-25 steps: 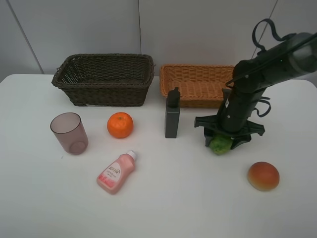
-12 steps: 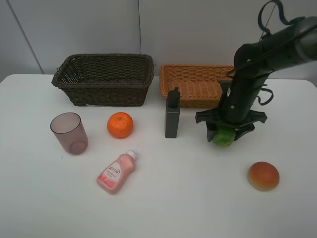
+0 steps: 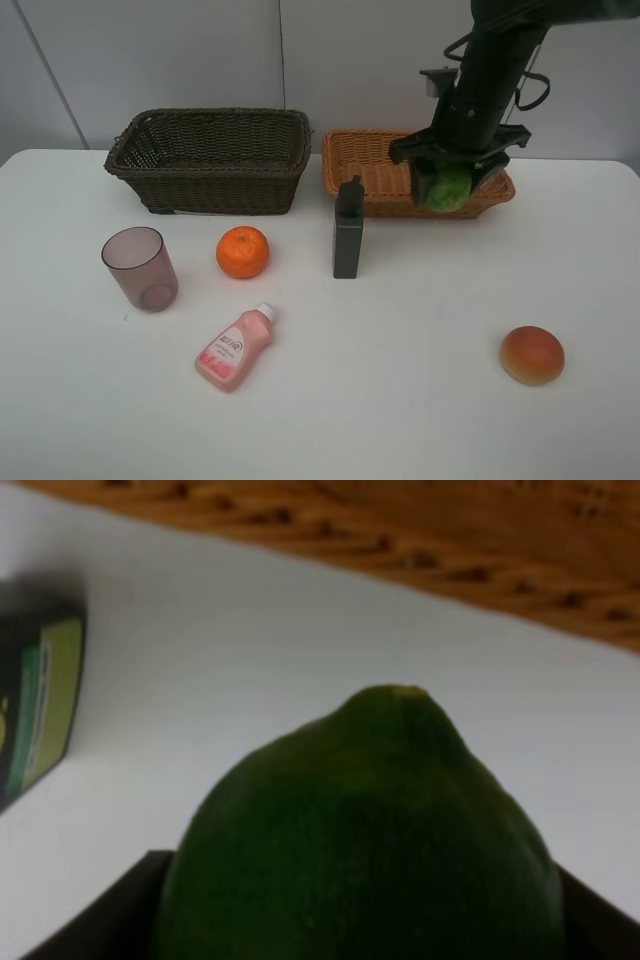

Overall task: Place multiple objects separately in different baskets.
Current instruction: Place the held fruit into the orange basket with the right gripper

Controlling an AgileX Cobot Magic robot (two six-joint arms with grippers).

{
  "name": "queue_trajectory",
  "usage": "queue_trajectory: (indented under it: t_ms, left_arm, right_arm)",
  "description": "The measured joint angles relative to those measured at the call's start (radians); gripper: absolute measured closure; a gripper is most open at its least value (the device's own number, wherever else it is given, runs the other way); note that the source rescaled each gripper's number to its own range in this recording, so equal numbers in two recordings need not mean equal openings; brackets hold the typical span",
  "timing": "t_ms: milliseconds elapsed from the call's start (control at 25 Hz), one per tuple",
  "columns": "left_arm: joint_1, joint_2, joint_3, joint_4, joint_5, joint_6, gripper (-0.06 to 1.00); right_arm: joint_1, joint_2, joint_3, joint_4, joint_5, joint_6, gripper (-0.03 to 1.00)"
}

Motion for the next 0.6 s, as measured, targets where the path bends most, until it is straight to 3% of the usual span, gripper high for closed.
queue_trajectory:
  t_ms: [360,600]
  left_arm:
    - [0.000,0.000,0.000,0.000,0.000,0.000,-0.06]
    - [0.000,0.000,0.000,0.000,0.000,0.000,-0.06]
  right_arm:
    - [-0.037,0.193,-0.355,-0.061,0.024,-0.002,0.51]
    - [-0.067,0.283,-0.425,-0.073,-0.076,-0.001,0.51]
